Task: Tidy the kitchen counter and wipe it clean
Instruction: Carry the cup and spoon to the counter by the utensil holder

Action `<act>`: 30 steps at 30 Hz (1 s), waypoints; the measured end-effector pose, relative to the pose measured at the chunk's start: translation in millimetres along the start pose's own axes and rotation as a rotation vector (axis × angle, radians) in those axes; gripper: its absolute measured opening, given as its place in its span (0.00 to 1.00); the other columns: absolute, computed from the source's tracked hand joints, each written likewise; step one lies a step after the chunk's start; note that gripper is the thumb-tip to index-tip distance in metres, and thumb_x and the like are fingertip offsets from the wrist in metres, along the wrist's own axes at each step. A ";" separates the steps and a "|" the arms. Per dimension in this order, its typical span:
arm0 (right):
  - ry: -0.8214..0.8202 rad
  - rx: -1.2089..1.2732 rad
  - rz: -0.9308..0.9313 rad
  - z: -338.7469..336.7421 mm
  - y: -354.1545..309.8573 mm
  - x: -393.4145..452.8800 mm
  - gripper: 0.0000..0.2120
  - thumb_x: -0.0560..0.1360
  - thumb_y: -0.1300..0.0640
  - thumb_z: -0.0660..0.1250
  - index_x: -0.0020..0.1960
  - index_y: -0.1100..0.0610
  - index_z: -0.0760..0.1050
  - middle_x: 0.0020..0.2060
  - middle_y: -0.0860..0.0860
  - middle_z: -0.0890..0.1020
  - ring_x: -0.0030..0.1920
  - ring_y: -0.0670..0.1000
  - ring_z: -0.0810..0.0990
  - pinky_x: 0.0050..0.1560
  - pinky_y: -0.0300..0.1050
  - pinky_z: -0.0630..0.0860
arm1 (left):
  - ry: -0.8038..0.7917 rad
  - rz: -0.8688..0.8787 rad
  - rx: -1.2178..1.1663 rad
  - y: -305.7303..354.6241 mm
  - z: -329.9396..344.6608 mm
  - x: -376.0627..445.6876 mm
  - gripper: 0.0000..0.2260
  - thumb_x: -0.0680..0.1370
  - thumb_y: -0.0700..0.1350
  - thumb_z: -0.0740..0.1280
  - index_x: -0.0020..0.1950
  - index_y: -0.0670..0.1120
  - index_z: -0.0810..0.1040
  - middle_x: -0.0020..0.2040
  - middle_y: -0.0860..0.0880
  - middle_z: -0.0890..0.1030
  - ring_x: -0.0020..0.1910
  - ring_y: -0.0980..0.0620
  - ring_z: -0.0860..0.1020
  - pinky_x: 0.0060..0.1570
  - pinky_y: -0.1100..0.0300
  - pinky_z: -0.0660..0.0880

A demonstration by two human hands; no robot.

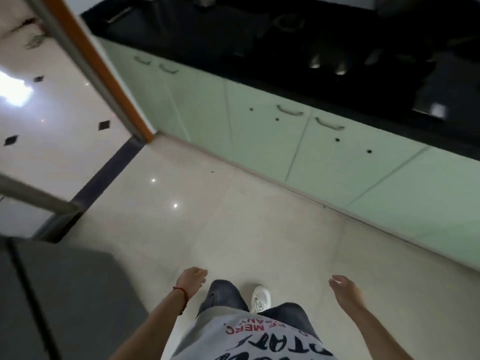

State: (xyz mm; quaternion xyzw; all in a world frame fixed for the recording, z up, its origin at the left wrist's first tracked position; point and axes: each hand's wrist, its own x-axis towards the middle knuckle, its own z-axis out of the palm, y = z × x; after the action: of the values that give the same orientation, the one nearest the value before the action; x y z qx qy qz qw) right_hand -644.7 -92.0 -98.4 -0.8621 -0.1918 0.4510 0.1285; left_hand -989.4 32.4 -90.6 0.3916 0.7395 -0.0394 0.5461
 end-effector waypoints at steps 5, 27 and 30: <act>0.107 0.316 0.200 -24.4 61.2 22.9 0.15 0.76 0.61 0.62 0.60 0.66 0.75 0.53 0.64 0.81 0.53 0.60 0.79 0.52 0.47 0.71 | -0.059 0.145 0.356 96.1 37.5 27.0 0.12 0.75 0.44 0.61 0.32 0.42 0.68 0.35 0.44 0.70 0.38 0.48 0.68 0.38 0.58 0.64; 0.549 1.275 0.818 -69.5 117.0 18.0 0.13 0.78 0.61 0.58 0.59 0.67 0.73 0.46 0.59 0.76 0.40 0.57 0.75 0.38 0.44 0.68 | -0.503 0.533 1.113 425.6 339.7 38.4 0.12 0.77 0.43 0.60 0.33 0.47 0.70 0.31 0.49 0.73 0.29 0.52 0.69 0.30 0.63 0.60; 0.568 1.400 0.877 -77.1 139.5 22.4 0.12 0.78 0.60 0.58 0.57 0.67 0.73 0.47 0.60 0.75 0.40 0.57 0.74 0.35 0.43 0.66 | -0.575 0.572 1.113 441.0 399.3 12.9 0.10 0.78 0.45 0.60 0.37 0.47 0.71 0.32 0.50 0.74 0.31 0.53 0.70 0.31 0.63 0.62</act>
State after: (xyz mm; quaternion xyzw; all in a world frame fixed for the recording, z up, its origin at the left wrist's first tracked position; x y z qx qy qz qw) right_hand -539.3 -210.4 -126.5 -0.6609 0.5177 0.2420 0.4864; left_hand -406.0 149.7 -98.3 0.7675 0.3027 -0.3700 0.4272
